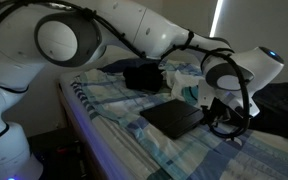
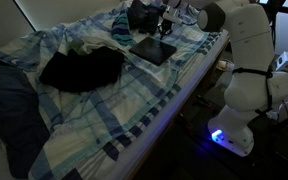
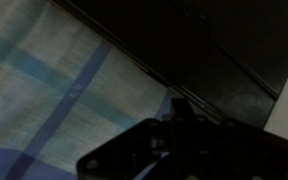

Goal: Open the laptop

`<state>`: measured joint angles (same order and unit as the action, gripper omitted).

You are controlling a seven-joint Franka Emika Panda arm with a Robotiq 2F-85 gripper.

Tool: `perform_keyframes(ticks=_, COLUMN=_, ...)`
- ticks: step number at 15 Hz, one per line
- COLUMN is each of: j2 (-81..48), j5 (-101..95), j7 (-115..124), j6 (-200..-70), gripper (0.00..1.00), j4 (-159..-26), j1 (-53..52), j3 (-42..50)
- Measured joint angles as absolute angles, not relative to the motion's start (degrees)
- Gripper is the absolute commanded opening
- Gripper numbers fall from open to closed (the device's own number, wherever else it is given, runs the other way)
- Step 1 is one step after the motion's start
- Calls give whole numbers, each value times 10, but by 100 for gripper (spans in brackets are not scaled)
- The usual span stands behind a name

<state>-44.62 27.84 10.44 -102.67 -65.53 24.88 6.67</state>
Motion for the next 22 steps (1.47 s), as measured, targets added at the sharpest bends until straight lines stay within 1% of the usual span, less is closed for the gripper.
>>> perform_keyframes(ticks=22, j2=-435, j5=227, j7=120, j6=-1044, gripper=0, j4=-667, j1=205, j3=74)
